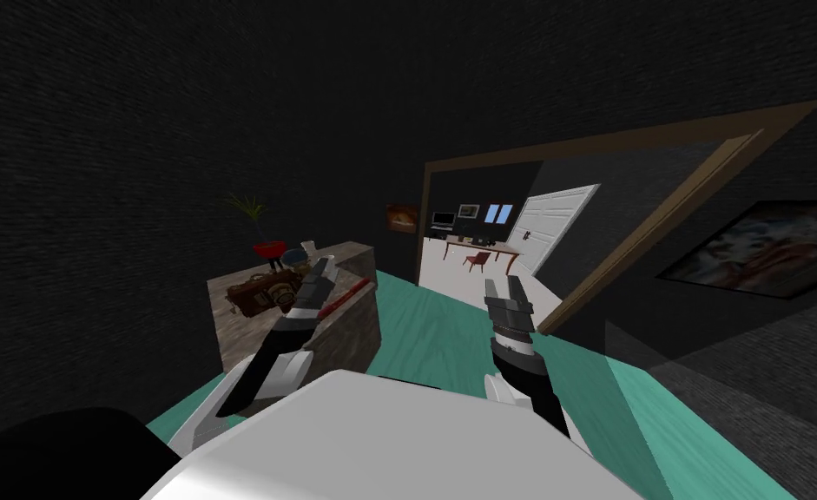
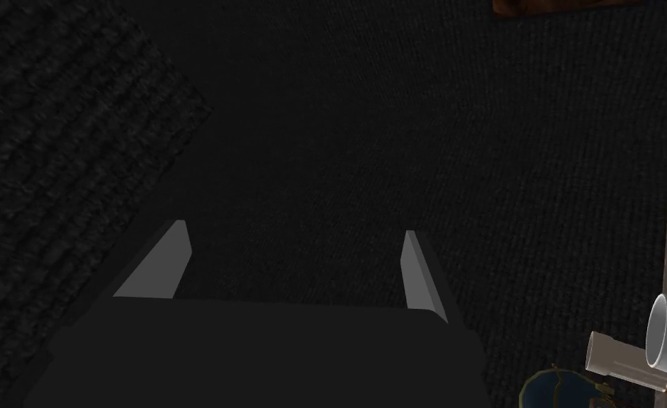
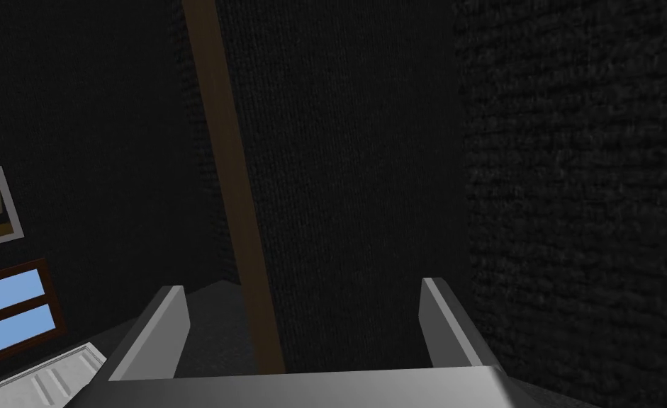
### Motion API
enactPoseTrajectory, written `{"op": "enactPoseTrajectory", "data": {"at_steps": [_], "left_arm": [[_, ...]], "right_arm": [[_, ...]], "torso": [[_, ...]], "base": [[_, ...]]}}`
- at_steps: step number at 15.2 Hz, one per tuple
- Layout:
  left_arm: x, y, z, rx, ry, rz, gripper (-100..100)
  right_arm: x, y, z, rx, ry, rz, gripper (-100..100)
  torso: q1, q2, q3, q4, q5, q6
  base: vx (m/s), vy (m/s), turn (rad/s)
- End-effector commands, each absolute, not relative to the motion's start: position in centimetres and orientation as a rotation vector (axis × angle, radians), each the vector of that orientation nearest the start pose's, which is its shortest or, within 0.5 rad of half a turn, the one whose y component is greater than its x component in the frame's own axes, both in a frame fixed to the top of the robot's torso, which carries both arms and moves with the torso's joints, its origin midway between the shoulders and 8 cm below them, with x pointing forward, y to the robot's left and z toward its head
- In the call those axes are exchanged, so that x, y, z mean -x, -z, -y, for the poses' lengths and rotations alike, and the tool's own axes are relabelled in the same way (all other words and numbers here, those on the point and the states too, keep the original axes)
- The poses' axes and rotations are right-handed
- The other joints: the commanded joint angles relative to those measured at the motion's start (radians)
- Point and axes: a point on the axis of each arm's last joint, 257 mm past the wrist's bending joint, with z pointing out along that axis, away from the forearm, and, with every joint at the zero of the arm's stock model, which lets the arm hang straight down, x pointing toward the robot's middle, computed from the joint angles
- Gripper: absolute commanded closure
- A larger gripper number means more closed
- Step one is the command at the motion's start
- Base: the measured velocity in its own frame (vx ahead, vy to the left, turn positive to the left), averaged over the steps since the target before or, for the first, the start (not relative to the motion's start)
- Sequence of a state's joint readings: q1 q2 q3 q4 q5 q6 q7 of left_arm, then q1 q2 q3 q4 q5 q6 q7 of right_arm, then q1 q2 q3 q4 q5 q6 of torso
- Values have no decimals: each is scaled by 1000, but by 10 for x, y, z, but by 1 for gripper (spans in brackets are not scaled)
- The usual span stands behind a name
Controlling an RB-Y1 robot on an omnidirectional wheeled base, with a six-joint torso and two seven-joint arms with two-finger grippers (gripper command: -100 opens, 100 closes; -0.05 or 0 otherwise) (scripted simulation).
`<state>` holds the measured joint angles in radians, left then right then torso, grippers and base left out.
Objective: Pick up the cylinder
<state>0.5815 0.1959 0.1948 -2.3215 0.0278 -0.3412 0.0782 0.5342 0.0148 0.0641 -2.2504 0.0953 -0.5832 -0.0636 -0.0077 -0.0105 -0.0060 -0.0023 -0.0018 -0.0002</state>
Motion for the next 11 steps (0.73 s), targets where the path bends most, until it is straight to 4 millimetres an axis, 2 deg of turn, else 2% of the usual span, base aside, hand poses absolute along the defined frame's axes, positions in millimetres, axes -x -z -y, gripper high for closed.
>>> {"op": "enactPoseTrajectory", "data": {"at_steps": [1, 2, 3, 4, 6, 7, 9, 10, 11], "left_arm": [[-348, 4, -350, 710, 1099, -854, -100], [-347, 9, -366, 738, 1061, -870, -100], [-349, 12, -368, 751, 1055, -877, -100], [-347, 15, -384, 775, 1021, -886, -100], [-349, 20, -386, 796, 1011, -898, -100], [-346, 24, -403, 824, 976, -905, -100], [-348, 29, -406, 845, 965, -916, -100], [-344, 34, -423, 881, 928, -923, -100], [-345, 38, -425, 897, 920, -931, -100]], "right_arm": [[-337, -15, 249, -620, -1364, -629, 0], [-337, -15, 249, -620, -1364, -629, 0], [-337, -15, 249, -620, -1364, -629, 0], [-337, -15, 249, -620, -1364, -629, 0], [-337, -15, 249, -620, -1364, -629, 0], [-337, -15, 249, -620, -1364, -629, 0], [-337, -15, 249, -620, -1364, -629, 0], [-337, -15, 249, -620, -1364, -629, 0], [-337, -15, 249, -620, -1364, -629, 0]], "torso": [[0, 0, 0, 0, 0, 0], [2, 1, 0, 0, 0, 0], [3, 1, 0, 0, 1, 0], [3, 1, 0, 0, 1, 0], [1, 0, 0, 0, 0, 0], [2, 1, 1, 0, 0, 0], [2, 1, 1, 0, 1, 0], [3, 3, 1, 0, 1, 0], [3, 3, 1, 1, 1, 0]], "base": [[103, -77, 32], [107, -69, 93], [109, -81, 107], [126, -110, 137], [106, -92, 89], [100, -82, 78], [88, -78, 81], [79, -80, 103], [101, -84, 116]]}}
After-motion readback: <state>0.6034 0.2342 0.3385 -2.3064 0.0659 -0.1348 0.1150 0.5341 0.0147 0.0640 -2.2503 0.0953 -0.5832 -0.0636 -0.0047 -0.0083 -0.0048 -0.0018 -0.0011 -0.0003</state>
